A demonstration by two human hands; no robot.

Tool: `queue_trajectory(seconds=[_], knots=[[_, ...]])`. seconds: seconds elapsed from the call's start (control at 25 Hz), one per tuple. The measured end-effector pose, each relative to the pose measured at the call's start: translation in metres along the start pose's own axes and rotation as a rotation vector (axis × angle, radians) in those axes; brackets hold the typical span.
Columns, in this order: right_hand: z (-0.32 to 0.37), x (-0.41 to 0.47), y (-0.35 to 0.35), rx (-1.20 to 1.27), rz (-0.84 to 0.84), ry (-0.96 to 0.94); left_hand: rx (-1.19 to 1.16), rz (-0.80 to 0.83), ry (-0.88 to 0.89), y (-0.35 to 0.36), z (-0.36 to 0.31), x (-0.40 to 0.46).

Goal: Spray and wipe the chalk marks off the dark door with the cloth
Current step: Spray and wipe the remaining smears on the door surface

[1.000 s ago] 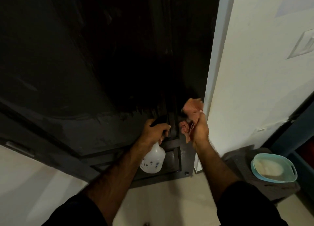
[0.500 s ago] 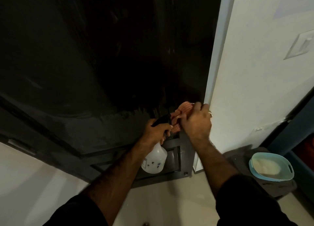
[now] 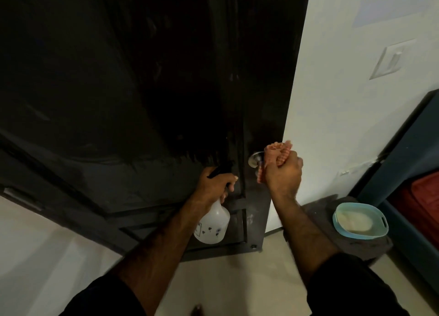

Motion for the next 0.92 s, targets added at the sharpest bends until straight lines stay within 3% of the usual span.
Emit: queue_trajectory(seconds=[0.08,0.2,0.28,0.32,0.4,0.52,0.6,0.64,0.76,0.92], knots=[[0.004,-0.021,-0.003,-0.279,-0.091,-0.194,0.011,0.004,0.015,-0.001,0.002,-0.008],[-0.003,-0.054,-0.002,-0.635,-0.01,-0.617,0.022,0.018,0.025,-0.008,0.004,-0.014],[-0.009,-0.06,-0.003,-0.706,0.034,-0.863,0.011,0.01,0.002,-0.013,0.007,-0.016],[-0.004,-0.056,-0.006,-0.675,0.041,-0.866,0.005,0.013,-0.003,-0.014,0.008,-0.018],[0.005,-0.043,-0.006,-0.494,0.033,-0.577,0.015,0.041,0.005,-0.016,0.008,-0.018],[-0.013,-0.031,0.002,0.123,0.042,0.161,0.009,0.04,0.015,-0.022,0.009,-0.017],[-0.014,-0.04,0.015,0.809,0.332,0.63,-0.006,0.022,0.0,-0.028,0.01,-0.014],[-0.007,-0.047,0.017,1.008,0.449,0.762,-0.009,0.026,0.002,-0.03,0.009,-0.012],[-0.006,-0.056,0.025,1.172,0.547,0.878,0.006,0.08,0.019,-0.034,0.004,-0.007],[-0.027,-0.069,0.016,1.182,0.486,0.971,0.028,0.176,0.045,-0.031,-0.001,0.001]])
Point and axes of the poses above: each hand's wrist, its own x-axis towards the middle knuckle, its own y-axis out of the palm, z = x × y, the point moved 3 cm from there along x, towards the middle knuckle, and after that the axes turned 6 degrees about y, right-handed, at the moved point
